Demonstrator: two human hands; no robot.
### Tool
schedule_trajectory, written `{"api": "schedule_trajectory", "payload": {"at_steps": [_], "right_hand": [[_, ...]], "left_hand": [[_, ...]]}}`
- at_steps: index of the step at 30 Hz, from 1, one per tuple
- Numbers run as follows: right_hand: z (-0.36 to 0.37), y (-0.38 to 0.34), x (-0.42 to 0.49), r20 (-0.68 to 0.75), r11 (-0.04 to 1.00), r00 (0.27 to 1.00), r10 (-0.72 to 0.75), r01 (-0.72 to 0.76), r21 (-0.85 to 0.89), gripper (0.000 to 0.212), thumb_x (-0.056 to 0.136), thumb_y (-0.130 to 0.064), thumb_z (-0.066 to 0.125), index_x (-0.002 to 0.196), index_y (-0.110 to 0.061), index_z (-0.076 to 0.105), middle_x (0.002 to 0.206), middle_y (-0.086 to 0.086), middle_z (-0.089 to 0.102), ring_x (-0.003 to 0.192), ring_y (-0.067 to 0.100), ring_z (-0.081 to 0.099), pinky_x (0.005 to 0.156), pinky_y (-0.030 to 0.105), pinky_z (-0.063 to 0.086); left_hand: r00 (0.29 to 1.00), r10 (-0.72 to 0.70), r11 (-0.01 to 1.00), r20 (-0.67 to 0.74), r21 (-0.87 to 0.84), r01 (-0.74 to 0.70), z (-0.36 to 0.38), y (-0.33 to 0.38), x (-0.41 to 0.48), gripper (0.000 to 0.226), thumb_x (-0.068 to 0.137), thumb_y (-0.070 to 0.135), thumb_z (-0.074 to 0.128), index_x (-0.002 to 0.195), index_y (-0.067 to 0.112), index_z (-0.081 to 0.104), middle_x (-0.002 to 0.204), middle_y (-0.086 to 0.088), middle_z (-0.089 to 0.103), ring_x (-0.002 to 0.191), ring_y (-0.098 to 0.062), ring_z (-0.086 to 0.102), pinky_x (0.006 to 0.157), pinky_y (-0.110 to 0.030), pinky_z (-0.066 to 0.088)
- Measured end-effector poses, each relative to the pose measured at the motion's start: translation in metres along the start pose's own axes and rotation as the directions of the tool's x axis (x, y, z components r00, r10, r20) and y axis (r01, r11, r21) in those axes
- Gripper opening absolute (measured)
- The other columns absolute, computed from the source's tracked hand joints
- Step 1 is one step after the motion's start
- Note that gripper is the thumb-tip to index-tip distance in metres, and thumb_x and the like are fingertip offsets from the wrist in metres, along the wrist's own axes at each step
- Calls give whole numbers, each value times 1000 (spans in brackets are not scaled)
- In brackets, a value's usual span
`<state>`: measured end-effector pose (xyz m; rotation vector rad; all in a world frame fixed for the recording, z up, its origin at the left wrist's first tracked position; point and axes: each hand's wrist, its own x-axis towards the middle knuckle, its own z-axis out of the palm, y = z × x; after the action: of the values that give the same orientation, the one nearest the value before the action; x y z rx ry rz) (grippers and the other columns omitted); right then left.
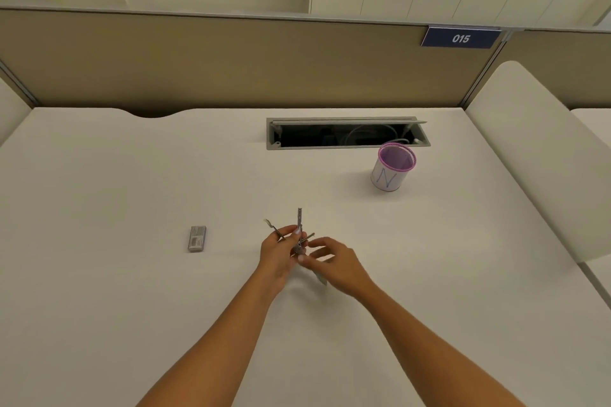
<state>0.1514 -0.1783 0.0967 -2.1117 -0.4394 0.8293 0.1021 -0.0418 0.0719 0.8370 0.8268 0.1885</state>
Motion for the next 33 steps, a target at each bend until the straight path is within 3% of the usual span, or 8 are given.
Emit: {"api": "schedule_trajectory", "payload": {"at_steps": [3,7,12,17,21,23,27,33], "right_hand": [[19,7,-13,-73,991,997,-26,16,-132,56,67,-52,78,116,-36,55,98,-13,67,80,7,68,71,25,53],[26,16,-15,-223,978,971,-89,43,-206,20,81,-28,72,100,-29,66,88,-11,70,77,8,66,74,34,58],[20,24,-11,-241,912,951,-193,83,-402,14,86,-27,65,98,-32,70,91,-12,72,84,11,64,70,27,50],[15,33,-4,-212,857,951,-226,91,-507,16,88,-26,62,100,-32,72,94,-10,72,87,15,63,69,27,46],[15,37,-2,-234,828,934,-268,99,-553,15,87,-25,63,98,-30,72,93,-9,73,86,17,64,72,31,49],[15,40,-2,-246,810,927,-285,96,-578,13,86,-25,64,96,-29,72,91,-8,73,85,18,64,70,31,48],[15,42,0,-259,795,918,-300,91,-600,12,87,-24,63,95,-25,71,91,-6,73,90,22,62,73,33,47],[14,38,-3,-268,780,880,-392,163,-604,21,87,-26,63,108,-28,69,105,-8,70,97,22,61,76,33,45]], "left_hand": [[1000,-4,1000,-14,2,4,-3,-5,0,14,91,6,62,104,5,64,88,-10,71,78,-21,67,67,-30,57],[999,41,993,-30,109,-37,-8,-12,0,9,88,8,65,97,7,68,84,-10,71,73,-20,68,66,-27,58],[993,97,947,-64,314,-73,-17,-22,1,6,85,17,71,86,12,70,78,-6,71,70,-17,67,63,-26,58],[976,173,831,-130,551,-74,-19,-28,1,29,76,35,76,81,9,65,69,-6,71,55,-19,65,54,-31,55],[965,243,596,-96,800,-70,-16,-25,-2,43,75,54,69,70,14,52,68,-3,66,67,-23,65,58,-31,45],[970,233,539,-66,839,-72,-16,-22,-2,43,77,54,68,71,15,50,69,-1,62,68,-24,63,58,-31,43],[983,178,502,-44,863,-52,-18,-19,1,38,83,50,63,77,16,48,81,-6,65,79,-30,67,73,-36,52],[959,282,420,8,898,-131,-36,-16,-5,24,88,41,59,79,20,53,77,3,60,78,-23,60,63,-29,40]]}}
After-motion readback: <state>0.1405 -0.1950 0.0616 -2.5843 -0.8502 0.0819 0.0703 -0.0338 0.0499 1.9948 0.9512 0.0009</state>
